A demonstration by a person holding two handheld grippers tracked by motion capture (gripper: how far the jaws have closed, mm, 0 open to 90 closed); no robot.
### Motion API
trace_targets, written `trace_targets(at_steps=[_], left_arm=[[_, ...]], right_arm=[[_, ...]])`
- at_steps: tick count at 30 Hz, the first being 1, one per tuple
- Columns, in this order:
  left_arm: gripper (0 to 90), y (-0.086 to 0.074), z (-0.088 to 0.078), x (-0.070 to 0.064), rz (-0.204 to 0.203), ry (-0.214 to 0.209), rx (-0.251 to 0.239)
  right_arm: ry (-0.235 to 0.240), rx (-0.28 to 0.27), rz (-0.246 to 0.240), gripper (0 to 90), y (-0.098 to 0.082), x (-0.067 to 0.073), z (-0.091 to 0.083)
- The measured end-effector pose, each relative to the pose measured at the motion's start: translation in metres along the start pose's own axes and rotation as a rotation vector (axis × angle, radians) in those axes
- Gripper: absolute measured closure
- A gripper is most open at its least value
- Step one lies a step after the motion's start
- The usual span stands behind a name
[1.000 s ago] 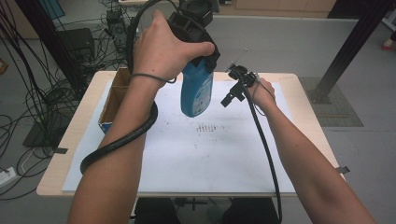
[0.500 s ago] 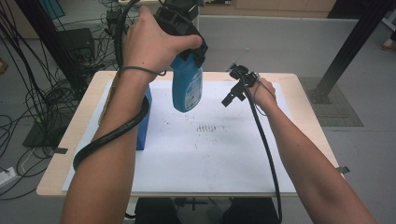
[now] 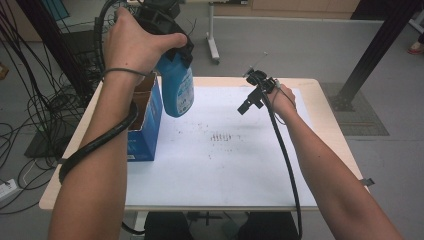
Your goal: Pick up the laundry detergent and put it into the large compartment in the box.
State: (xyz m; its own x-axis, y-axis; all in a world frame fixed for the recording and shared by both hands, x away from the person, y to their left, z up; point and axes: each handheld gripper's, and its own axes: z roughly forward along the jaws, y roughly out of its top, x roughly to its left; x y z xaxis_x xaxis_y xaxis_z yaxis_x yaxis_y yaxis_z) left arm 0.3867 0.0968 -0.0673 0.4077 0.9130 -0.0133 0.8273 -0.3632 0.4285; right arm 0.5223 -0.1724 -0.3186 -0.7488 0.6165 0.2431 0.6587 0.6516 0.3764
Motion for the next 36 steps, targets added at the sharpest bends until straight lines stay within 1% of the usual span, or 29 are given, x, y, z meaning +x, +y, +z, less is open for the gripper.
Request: trace_targets(at_steps=[2,3,9,10,12,14,17,19,20,21,25,29,34,36], left_arm=[[37.4,-0.002,-0.001,0.008,-0.020,-0.002,-0.008],[37.4,-0.003,-0.001,0.011,-0.026,-0.002,-0.002],[37.4,-0.007,-0.005,0.032,-0.072,0.023,-0.008],[37.4,-0.008,-0.006,0.036,-0.084,0.025,-0.014],[37.3,-0.009,-0.006,0.044,-0.103,0.027,-0.007],[37.4,-0.010,-0.006,0.052,-0.126,0.033,-0.011],[37.4,-0.013,-0.006,0.066,-0.157,0.048,-0.010],[37.4,-0.015,-0.006,0.072,-0.173,0.062,-0.012],[37.4,-0.016,-0.006,0.075,-0.178,0.067,-0.004],[37.3,-0.017,-0.006,0.078,-0.188,0.075,-0.008],[37.3,-0.021,-0.007,0.090,-0.216,0.093,-0.006],[37.3,-0.023,-0.007,0.099,-0.242,0.108,-0.007],[37.3,-0.024,-0.006,0.111,-0.265,0.132,-0.002],[37.3,-0.024,-0.005,0.116,-0.282,0.138,0.000]], right_arm=[[-0.001,0.000,-0.005,3.2,0.000,0.000,0.000],[-0.002,-0.001,-0.005,3.2,0.000,0.001,0.000],[-0.002,0.000,-0.003,3.2,0.001,0.001,0.000],[-0.002,0.001,-0.005,3.2,0.001,0.001,0.000],[-0.002,0.001,-0.003,3.2,0.001,0.001,0.000],[-0.002,0.000,-0.002,3.2,0.001,0.001,0.001],[-0.001,0.000,-0.001,3.2,0.001,0.001,0.001],[-0.002,0.006,-0.001,3.3,0.001,0.001,0.001],[0.000,0.000,-0.004,3.2,0.000,0.000,0.001],[0.001,-0.001,-0.004,3.2,0.000,0.000,0.001],[0.005,0.002,0.000,3.2,0.000,0.000,0.002],[0.010,0.004,0.008,3.2,0.000,-0.001,0.004],[0.007,0.008,0.004,3.2,0.001,-0.002,0.005],[0.008,0.007,0.004,3.2,0.001,-0.002,0.006]])
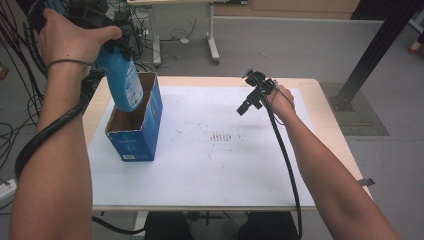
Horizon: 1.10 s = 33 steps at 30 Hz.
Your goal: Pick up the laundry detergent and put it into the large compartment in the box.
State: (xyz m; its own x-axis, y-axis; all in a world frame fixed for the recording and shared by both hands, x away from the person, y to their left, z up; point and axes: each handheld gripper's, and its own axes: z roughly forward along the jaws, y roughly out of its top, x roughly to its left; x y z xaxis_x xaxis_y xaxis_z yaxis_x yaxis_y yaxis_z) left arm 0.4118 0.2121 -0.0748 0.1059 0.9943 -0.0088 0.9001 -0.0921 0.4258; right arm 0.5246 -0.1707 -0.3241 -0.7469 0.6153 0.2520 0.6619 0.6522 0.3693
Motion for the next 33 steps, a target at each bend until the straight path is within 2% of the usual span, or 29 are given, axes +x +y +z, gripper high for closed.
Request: trace_targets(at_steps=[4,11,21,33], left_arm=[[37.4,0.001,0.005,0.009,-0.028,0.015,0.005],[37.4,0.001,0.010,0.016,-0.042,0.030,0.020],[37.4,-0.001,0.018,0.020,-0.052,0.029,0.031],[37.4,-0.005,0.037,0.023,-0.072,0.024,0.041]], right_arm=[[0.003,-0.002,0.005,3.2,-0.001,-0.001,0.000],[-0.003,0.003,0.008,3.2,-0.001,-0.003,-0.001],[-0.004,0.002,0.010,3.3,-0.002,-0.004,-0.002],[-0.002,0.004,0.009,3.3,-0.002,-0.003,-0.001]])
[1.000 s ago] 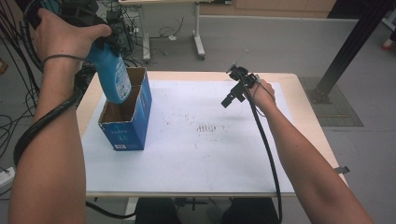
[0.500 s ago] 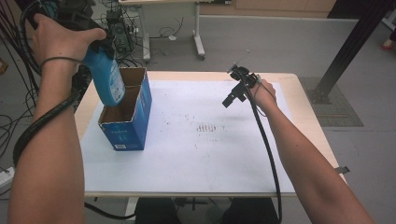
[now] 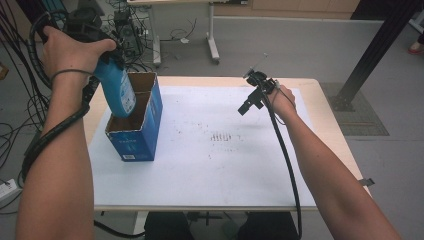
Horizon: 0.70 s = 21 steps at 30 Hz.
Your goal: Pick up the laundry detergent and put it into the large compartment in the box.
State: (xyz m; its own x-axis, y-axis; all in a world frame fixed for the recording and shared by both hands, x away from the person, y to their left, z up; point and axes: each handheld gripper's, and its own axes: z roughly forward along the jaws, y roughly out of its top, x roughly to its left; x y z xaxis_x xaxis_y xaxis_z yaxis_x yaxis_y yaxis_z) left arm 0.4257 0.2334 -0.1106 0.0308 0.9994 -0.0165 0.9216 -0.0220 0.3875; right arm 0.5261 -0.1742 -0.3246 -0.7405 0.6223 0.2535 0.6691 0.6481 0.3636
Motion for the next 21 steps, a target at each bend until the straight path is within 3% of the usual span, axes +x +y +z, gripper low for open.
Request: trace_targets(at_steps=[21], left_arm=[[37.4,-0.008,0.038,-0.006,0.007,0.013,0.028]], right_arm=[[0.014,-0.005,0.008,3.2,-0.002,-0.002,0.002]])
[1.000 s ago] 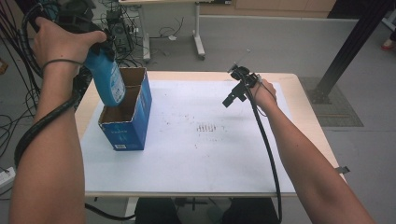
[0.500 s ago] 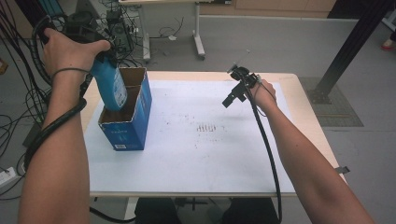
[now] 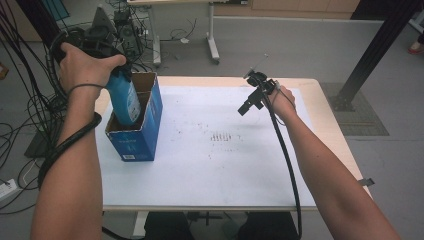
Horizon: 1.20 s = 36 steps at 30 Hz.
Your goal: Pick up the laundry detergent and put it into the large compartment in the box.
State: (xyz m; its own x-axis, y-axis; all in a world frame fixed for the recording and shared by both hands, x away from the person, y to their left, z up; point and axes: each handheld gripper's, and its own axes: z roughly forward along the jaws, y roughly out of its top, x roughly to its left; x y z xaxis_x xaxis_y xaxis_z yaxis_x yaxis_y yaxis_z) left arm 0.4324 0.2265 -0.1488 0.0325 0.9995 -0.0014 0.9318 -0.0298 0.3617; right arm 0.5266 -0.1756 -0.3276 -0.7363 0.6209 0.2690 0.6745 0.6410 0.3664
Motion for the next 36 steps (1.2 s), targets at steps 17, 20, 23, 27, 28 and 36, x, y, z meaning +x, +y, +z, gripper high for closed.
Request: trace_targets(at_steps=[17,20,23,27,28,36], left_arm=[[37.4,-0.007,0.030,-0.001,-0.006,-0.004,0.033],[37.4,-0.009,0.035,0.000,-0.011,-0.006,0.037],[37.4,-0.011,0.039,0.000,-0.014,-0.005,0.042],[37.4,-0.013,0.046,0.001,-0.016,-0.008,0.049],[37.4,-0.013,0.047,0.001,-0.017,-0.010,0.054],[37.4,-0.017,0.059,0.002,-0.018,-0.009,0.064]], right_arm=[[-0.001,0.000,0.000,3.2,-0.002,-0.002,-0.001],[-0.002,0.001,0.009,3.2,-0.002,-0.002,-0.001],[-0.004,0.000,0.004,3.3,-0.004,-0.003,-0.001],[-0.002,0.000,0.010,3.3,-0.004,-0.003,0.000],[-0.001,-0.001,0.008,3.2,-0.004,-0.003,0.000],[-0.001,0.000,0.007,3.2,-0.004,-0.004,0.000]])
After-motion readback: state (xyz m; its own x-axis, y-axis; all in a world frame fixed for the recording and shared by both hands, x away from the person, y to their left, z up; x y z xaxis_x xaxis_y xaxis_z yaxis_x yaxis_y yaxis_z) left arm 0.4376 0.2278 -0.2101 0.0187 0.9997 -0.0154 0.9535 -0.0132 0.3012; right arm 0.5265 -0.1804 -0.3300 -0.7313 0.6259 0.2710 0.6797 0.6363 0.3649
